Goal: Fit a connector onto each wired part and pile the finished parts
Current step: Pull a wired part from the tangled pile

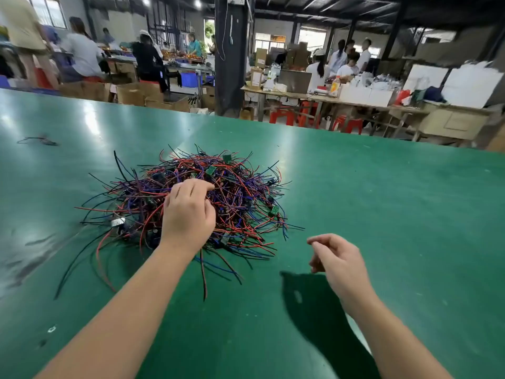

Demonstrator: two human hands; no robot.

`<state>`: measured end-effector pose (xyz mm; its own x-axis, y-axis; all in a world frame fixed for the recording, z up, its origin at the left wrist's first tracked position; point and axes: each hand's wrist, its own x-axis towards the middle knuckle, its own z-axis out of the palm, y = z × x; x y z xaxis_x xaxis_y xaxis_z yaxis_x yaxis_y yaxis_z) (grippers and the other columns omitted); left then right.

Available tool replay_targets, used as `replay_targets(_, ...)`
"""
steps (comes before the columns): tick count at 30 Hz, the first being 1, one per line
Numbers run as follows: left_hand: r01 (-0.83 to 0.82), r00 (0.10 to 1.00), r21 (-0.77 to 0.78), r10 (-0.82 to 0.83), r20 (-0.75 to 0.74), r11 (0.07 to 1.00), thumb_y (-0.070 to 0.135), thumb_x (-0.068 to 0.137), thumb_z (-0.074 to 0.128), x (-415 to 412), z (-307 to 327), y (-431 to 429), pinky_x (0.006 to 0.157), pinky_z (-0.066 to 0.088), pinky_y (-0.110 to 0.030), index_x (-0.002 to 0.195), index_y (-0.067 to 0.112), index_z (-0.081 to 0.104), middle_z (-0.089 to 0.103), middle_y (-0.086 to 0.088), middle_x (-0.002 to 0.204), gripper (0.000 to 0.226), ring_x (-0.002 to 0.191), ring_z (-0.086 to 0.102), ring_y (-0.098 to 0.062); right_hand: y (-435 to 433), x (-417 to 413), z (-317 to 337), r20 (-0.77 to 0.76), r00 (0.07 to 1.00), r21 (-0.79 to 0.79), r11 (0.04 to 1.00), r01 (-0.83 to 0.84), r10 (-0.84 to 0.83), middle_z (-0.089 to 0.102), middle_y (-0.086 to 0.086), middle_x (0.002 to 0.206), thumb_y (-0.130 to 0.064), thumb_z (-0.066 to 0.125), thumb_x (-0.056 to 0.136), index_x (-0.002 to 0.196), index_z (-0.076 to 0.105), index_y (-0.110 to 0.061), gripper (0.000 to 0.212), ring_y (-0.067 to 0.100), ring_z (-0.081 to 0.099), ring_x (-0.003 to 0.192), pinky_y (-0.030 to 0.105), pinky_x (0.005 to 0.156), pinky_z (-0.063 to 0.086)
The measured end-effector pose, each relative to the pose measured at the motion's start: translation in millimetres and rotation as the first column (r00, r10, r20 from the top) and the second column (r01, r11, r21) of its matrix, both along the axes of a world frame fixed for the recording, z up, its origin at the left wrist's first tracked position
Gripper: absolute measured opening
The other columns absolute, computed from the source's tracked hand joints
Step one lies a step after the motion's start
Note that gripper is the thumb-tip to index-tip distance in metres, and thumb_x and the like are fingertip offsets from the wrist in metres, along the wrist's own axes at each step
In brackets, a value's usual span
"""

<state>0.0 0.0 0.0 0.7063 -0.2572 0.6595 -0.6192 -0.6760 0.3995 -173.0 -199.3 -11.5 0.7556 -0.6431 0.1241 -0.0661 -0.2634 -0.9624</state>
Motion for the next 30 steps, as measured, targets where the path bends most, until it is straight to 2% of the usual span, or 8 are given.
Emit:
replay_targets(4, -0.188, 0.975, 0.128, 0.201, -0.093, 0.974, 0.012, 0.088, 0.059, 13.3, -20.2, 7.3, 0.106, 0.028, -0.044, 0.126, 0.008, 0.059, 0.056, -0.011, 0.132, 0.039, 0.126, 0.044, -0.029, -2.1, 10.3, -20.1, -0.047, 0.999, -0.163, 0.987, 0.015, -0.023, 0.062, -0.001, 0.054, -0.005, 0.056, 0.088, 0.079, 0.066, -0.023, 0.023, 0.01, 0.054, 0.049, 0.019, 0.049, 0.041)
replay_targets(10, -0.351, 0.935, 0.223, 0.353, 0.034, 0.909, 0.024, 0.084, 0.067, 15.8, -12.4, 13.6, 0.091, 0.026, -0.043, 0.086, 0.018, 0.074, 0.067, 0.0, 0.093, 0.009, 0.094, 0.055, -0.03, -4.9, 2.7, -25.7, -0.069, 0.996, -0.228, 0.972, -0.062, 0.048, 0.062, 0.001, 0.057, -0.006, 0.06, 0.087, 0.075, 0.067, -0.026, 0.024, 0.014, 0.056, 0.052, 0.027, 0.052, 0.043)
replay_targets(15, -0.379, 0.922, 0.227, 0.387, 0.007, 0.897, 0.027, 0.081, 0.07, 14.3, -16.3, 10.2, 0.095, 0.024, -0.045, 0.095, 0.02, 0.071, 0.061, -0.003, 0.105, 0.016, 0.101, 0.05, -0.031, -3.7, 3.5, -24.6, -0.069, 0.995, -0.205, 0.975, -0.083, 0.07, 0.062, -0.001, 0.055, -0.005, 0.06, 0.087, 0.076, 0.067, -0.025, 0.024, 0.01, 0.054, 0.05, 0.025, 0.051, 0.042)
replay_targets(18, -0.357, 0.928, 0.218, 0.371, -0.026, 0.908, 0.028, 0.085, 0.067, 12.4, -14.0, 10.6, 0.1, 0.021, -0.045, 0.085, 0.022, 0.075, 0.06, 0.001, 0.107, 0.01, 0.104, 0.047, -0.029, -1.9, 2.0, -26.0, -0.066, 0.995, -0.216, 0.972, -0.091, 0.079, 0.061, 0.0, 0.055, -0.006, 0.061, 0.087, 0.075, 0.067, -0.026, 0.024, 0.01, 0.051, 0.049, 0.021, 0.048, 0.039)
replay_targets(20, -0.335, 0.941, 0.142, 0.338, 0.004, 0.931, 0.028, 0.088, 0.064, 10.2, -9.8, 11.0, 0.102, 0.022, -0.046, 0.085, 0.021, 0.074, 0.062, 0.002, 0.11, 0.012, 0.106, 0.047, -0.028, -0.8, 2.0, -26.0, -0.062, 0.995, -0.21, 0.974, -0.091, 0.08, 0.06, 0.002, 0.055, -0.006, 0.061, 0.087, 0.075, 0.067, -0.025, 0.023, 0.01, 0.05, 0.049, 0.022, 0.048, 0.038)
replay_targets(22, -0.275, 0.956, -0.06, 0.28, 0.085, 0.96, 0.026, 0.091, 0.062, 5.7, -1.4, 13.6, 0.097, 0.026, -0.043, 0.086, 0.018, 0.071, 0.066, 0.0, 0.107, 0.014, 0.101, 0.051, -0.026, 0.0, 1.8, -25.5, -0.06, 0.995, -0.2, 0.975, -0.094, 0.083, 0.06, 0.002, 0.055, -0.005, 0.061, 0.087, 0.075, 0.067, -0.024, 0.023, 0.011, 0.049, 0.049, 0.022, 0.048, 0.038)
replay_targets(27, -0.121, 0.92, -0.479, 0.28, 0.276, 0.869, 0.029, 0.098, 0.054, -6.9, 17.6, 26.2, 0.082, 0.037, -0.038, 0.093, 0.016, 0.066, 0.069, 0.002, 0.096, 0.019, 0.088, 0.06, -0.026, 2.6, -0.8, -22.5, -0.055, 0.994, -0.198, 0.975, -0.102, 0.093, 0.059, 0.005, 0.056, -0.003, 0.059, 0.086, 0.075, 0.067, -0.022, 0.023, 0.012, 0.051, 0.051, 0.024, 0.052, 0.04)
replay_targets(30, 0.182, 0.968, -0.6, -0.033, 0.25, 0.779, 0.026, 0.099, 0.053, -22.4, 18.7, 16.8, 0.068, 0.053, -0.039, 0.099, 0.014, 0.061, 0.068, 0.0, 0.091, 0.015, 0.076, 0.067, -0.019, 6.0, -0.8, -18.8, -0.036, 0.994, -0.106, 0.988, -0.109, 0.105, 0.061, 0.004, 0.054, -0.001, 0.057, 0.087, 0.077, 0.068, -0.018, 0.023, 0.012, 0.054, 0.05, 0.021, 0.052, 0.044)
